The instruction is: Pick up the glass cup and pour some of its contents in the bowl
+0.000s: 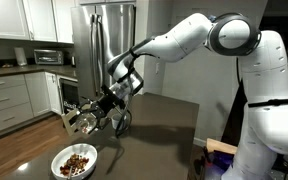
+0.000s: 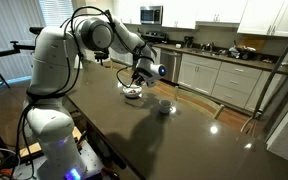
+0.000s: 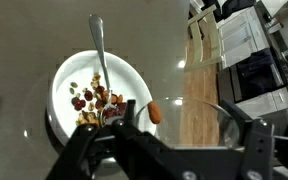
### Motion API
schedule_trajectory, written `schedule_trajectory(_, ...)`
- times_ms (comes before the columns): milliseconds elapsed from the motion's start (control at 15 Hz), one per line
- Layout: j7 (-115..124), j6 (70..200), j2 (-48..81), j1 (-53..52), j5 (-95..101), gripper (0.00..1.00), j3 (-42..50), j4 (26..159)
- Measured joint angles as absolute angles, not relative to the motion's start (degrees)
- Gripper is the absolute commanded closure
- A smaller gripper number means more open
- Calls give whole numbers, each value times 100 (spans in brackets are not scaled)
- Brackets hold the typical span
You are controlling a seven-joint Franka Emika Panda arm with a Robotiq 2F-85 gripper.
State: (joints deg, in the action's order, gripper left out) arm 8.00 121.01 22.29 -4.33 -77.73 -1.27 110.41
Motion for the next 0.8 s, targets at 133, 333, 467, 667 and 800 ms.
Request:
schedule_trajectory(133,955,11871,2266,-396,-7745,41,-95,11016)
schedule_trajectory(333,1266,11489,2326,-361,-7606,41,-17,10948)
schedule_trajectory(467,1434,11304,2384,-329,-7582,41,12,10888)
schedule_trajectory(667,1443,11387,2423,-320,-7574,16,40,10870)
schedule_trajectory(800,1442,11419,2423,-325,-7572,41,40,10870)
